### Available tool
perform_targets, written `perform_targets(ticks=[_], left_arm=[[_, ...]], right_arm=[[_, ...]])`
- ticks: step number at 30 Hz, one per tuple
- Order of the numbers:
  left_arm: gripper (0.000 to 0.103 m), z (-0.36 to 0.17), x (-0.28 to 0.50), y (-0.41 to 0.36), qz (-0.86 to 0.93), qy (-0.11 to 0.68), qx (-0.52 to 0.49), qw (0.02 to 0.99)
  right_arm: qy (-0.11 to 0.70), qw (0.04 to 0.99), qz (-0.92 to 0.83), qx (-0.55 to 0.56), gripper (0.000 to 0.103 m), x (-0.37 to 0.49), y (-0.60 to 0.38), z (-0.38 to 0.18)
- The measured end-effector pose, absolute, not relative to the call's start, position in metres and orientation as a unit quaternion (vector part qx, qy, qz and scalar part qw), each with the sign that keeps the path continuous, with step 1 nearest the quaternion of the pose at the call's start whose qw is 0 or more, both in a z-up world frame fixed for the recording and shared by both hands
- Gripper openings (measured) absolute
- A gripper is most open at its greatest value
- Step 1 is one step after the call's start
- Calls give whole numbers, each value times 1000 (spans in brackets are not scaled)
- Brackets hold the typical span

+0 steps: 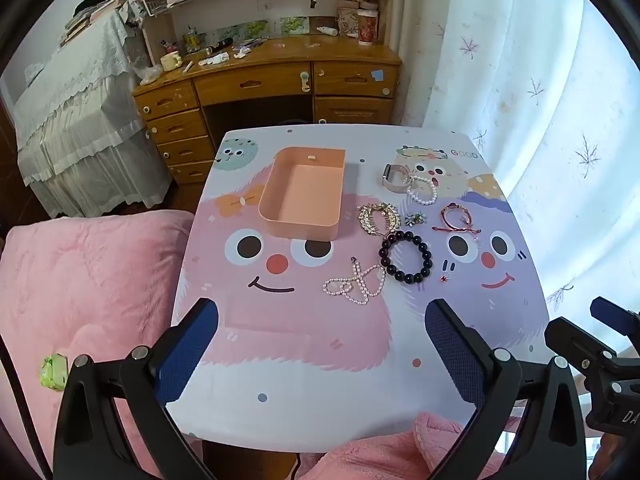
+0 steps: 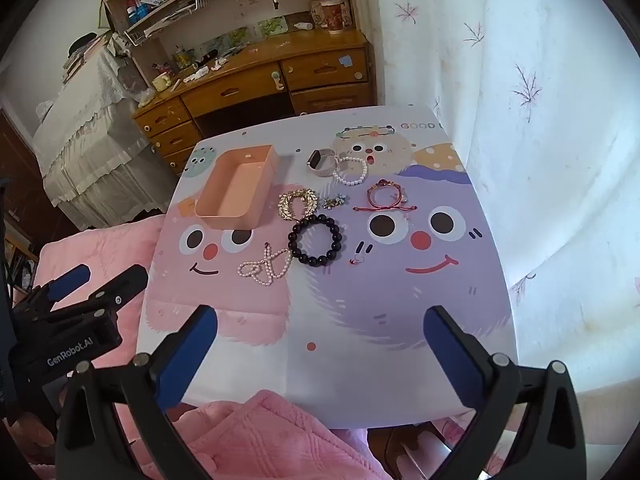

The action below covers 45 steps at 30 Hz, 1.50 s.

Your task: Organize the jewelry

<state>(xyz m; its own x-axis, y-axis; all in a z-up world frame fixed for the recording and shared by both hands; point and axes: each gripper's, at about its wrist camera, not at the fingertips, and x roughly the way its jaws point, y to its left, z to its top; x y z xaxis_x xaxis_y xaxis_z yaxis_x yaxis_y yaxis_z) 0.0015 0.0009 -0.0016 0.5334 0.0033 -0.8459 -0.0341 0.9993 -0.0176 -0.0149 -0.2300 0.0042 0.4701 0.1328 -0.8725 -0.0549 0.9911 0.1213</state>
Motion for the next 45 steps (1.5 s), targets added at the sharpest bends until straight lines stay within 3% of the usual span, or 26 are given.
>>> perform_targets(ticks=[45], left_arm=[[102, 9, -3, -12, 5, 447, 15, 894]], right_arm=[[492, 866, 75, 37, 103, -18, -217, 7]])
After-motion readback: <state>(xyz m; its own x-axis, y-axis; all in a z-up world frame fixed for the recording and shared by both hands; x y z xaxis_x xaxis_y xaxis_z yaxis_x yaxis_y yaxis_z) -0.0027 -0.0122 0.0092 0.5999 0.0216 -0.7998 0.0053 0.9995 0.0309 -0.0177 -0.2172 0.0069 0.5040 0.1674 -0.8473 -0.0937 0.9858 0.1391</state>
